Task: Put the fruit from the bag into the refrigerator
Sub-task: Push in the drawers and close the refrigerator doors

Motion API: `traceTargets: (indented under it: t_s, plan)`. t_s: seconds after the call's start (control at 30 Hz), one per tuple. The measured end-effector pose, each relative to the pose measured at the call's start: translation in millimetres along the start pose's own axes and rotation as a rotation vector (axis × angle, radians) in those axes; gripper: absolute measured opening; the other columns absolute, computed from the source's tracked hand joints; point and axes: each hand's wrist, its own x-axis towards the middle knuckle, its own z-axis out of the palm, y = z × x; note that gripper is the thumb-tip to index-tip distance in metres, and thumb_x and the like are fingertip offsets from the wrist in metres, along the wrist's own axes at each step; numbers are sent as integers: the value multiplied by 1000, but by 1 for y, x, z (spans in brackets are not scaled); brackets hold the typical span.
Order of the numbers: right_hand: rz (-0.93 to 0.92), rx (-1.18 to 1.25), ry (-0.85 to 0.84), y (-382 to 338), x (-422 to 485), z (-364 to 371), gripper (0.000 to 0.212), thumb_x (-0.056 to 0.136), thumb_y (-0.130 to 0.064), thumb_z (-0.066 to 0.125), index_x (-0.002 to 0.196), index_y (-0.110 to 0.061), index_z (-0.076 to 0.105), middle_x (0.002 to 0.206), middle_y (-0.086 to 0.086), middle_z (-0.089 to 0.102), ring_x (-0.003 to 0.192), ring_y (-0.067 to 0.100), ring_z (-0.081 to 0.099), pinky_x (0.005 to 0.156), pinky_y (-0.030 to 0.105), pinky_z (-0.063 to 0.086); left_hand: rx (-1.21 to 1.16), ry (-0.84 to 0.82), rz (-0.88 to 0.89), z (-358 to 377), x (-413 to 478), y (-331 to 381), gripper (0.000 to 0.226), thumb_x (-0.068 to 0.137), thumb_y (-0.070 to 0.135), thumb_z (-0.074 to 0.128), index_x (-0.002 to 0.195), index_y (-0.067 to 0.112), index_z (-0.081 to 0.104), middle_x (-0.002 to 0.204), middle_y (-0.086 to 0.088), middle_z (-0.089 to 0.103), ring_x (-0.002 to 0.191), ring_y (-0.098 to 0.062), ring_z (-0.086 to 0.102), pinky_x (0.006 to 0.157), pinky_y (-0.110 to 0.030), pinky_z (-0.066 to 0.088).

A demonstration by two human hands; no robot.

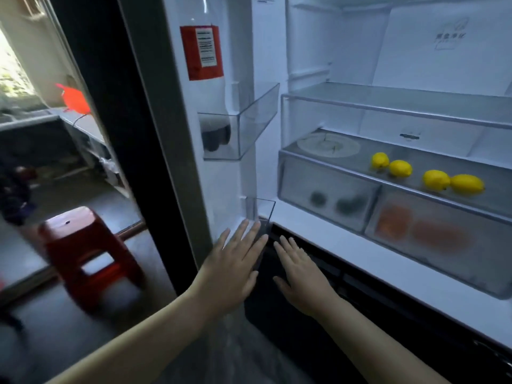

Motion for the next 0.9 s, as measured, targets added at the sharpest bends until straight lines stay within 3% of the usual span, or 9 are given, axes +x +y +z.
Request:
traceTargets:
  t_s: [0.13,0.27,0.37,0.57,0.73,0.9]
  plan:
    - [-49,72,-86,-42,2,29,72,96,-34,44,151,-16,2,158,0,-6,145,18,-9,119,37,7,129,6,27,-15,-47,-19,58,86,33,36,140,11,41,152,-14,29,142,-29,19,112,-44,18]
    - [-40,58,-166,-56,-1,41,70,97,-37,41,151,-16,1,159,0,-3,145,18,-7,119,35,4,196,67,-32,-32,-64,-34,70,85,38,51,147,14,28,157,-13,14,144,-31,10,113,-48,21]
    - [-18,-25,-258,-51,-10,47,70,97,-27,39,151,-19,-5,158,-2,-11,145,20,-7,117,35,2,259,130,-134,-40,-66,-48,78,87,43,48,150,13,15,158,-16,4,145,-33,6,113,-51,23]
    - [24,-161,-285,-50,-9,46,69,97,-17,36,150,-17,-8,158,-1,-13,146,21,-2,116,35,4,181,152,-231,-26,-60,-64,72,88,45,32,150,13,13,157,-14,8,144,-34,6,115,-51,16]
    - [80,-170,-311,-45,-13,41,70,96,-21,39,151,-17,-5,158,-1,-12,146,22,6,116,36,11,127,165,-183,-14,-55,-60,71,89,43,37,150,15,12,157,-10,3,145,-32,4,115,-50,15]
    - [146,-101,-303,-31,-26,32,75,96,-27,43,150,-16,-8,157,0,-14,146,21,1,117,34,11,111,199,-128,-17,-49,-48,74,86,42,47,150,16,18,158,-9,10,145,-28,6,115,-49,17]
